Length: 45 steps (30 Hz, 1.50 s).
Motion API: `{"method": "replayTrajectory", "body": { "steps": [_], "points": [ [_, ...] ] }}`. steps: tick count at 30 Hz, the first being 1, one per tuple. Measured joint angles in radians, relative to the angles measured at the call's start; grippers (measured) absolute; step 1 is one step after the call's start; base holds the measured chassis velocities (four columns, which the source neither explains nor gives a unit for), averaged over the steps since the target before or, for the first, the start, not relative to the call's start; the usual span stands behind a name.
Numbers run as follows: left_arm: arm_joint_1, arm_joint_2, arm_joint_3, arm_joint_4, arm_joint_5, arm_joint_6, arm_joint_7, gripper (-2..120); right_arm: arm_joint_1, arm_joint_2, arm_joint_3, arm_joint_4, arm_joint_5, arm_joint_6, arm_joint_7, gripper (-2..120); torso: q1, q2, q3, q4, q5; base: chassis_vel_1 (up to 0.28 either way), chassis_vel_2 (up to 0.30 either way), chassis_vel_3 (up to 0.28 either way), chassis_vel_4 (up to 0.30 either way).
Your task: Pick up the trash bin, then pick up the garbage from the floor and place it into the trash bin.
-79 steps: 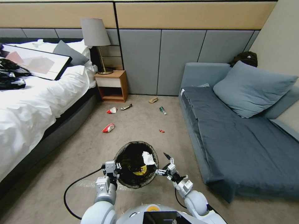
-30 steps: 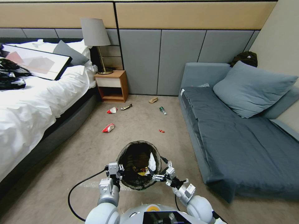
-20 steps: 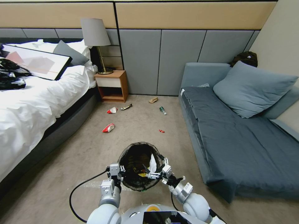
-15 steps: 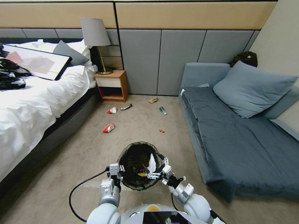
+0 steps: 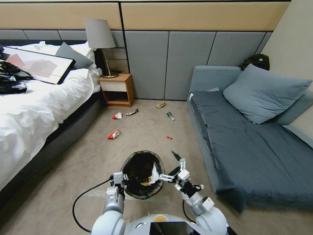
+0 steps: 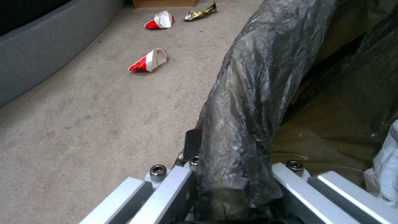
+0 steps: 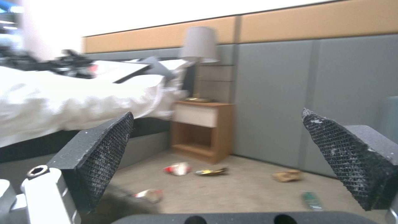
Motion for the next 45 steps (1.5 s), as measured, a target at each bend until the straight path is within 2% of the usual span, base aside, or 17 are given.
{"method": "replayTrajectory", "body": {
  "steps": [16, 27, 45],
  "points": [
    [-0.011, -0.001, -0.027, -0.036, 0.002, -0.006, -0.002, 0, -0.038, 0.081, 0.126, -0.132, 0.034, 0.104, 0.140, 100, 0.000, 0.000, 0.000, 0.0001, 0.0000, 0.000, 0.000, 0.000, 0.000],
    [-0.004, -0.016, -0.029, -0.042, 0.013, -0.011, -0.003, 0, -0.036, 0.109, 0.132, -0.208, 0.028, 0.191, 0.137, 100, 0.000, 0.000, 0.000, 0.0001, 0.0000, 0.000, 0.000, 0.000, 0.000],
    [0.005, -0.021, -0.028, -0.050, 0.029, -0.021, -0.003, 0, -0.001, 0.111, 0.133, -0.254, -0.006, 0.181, 0.131, 100, 0.000, 0.000, 0.000, 0.0001, 0.0000, 0.000, 0.000, 0.000, 0.000]
  ]
}}
